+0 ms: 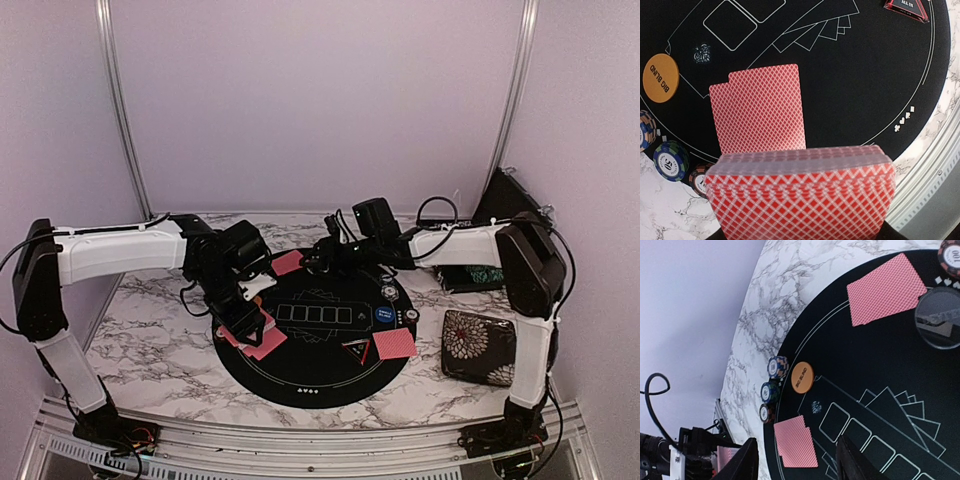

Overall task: Distribute texas hold em gaming equipment
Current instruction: Adjust the poker card in the dealer area, then pick up the poker card from the face-down deck piles.

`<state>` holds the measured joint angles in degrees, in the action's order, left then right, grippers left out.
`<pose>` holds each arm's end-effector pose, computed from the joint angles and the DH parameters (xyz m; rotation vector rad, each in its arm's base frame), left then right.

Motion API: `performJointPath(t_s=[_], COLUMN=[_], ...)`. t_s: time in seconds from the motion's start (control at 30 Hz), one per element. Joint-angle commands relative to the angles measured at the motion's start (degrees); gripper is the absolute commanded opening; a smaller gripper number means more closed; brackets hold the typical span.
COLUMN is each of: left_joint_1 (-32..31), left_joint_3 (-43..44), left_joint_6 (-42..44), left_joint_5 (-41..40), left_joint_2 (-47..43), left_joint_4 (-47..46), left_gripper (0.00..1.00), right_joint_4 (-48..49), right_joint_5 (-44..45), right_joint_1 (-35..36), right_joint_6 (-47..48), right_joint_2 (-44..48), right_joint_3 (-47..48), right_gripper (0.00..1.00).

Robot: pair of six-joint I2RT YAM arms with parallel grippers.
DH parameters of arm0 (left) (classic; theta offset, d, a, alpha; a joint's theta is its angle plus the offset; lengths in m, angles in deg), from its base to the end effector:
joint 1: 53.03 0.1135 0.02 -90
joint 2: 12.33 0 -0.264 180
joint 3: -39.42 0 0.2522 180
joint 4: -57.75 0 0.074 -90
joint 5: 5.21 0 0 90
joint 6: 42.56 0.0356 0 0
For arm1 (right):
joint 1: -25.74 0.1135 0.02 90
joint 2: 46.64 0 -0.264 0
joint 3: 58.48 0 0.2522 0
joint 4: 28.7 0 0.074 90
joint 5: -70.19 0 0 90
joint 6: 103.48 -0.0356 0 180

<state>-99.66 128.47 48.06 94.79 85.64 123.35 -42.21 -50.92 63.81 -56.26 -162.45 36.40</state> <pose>0.2255 -0.2477 0.2307 1.2084 2.6755 -0.3923 0.3482 0.2961 0.2020 -0.2528 2.4105 1.3274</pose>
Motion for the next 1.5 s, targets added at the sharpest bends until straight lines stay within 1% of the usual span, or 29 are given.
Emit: performJointPath(t_s=[0.0, 0.23, 0.5, 0.9, 1.47], left_joint_1=[-1.0, -2.4, -3.3, -3.7, -3.6], left_joint_3=[3.5, 5.6, 7.0, 7.6, 8.2], left_joint_6=[-0.1, -0.2, -0.2, 0.0, -0.1], left_joint_5=[-0.4, -0.6, -0.8, -0.8, -1.1], left_joint_2=[1.2, 2.7, 4.0, 4.6, 4.5], left_joint_4=[1.2, 1.5, 1.8, 1.9, 2.4], left_gripper=[0.55, 0.55, 0.55, 0.55, 0.55], right_joint_4=[7.7, 13.5, 18.7, 29.8, 41.5], right_joint_5=[-6.1, -9.9, -12.4, -15.9, -18.3], right_joint_1=[-0.1, 0.4, 3.0, 7.4, 9.1], right_joint_6=[-4.6, -8.7, -12.1, -19.0, -27.0], right_joint_2=[4.9, 9.6, 11.2, 7.1, 2.9], right_joint_3=[-4.8, -14.6, -20.7, -22.4, -24.1], right_gripper=[0.51, 0.5, 0.5, 0.53, 0.55])
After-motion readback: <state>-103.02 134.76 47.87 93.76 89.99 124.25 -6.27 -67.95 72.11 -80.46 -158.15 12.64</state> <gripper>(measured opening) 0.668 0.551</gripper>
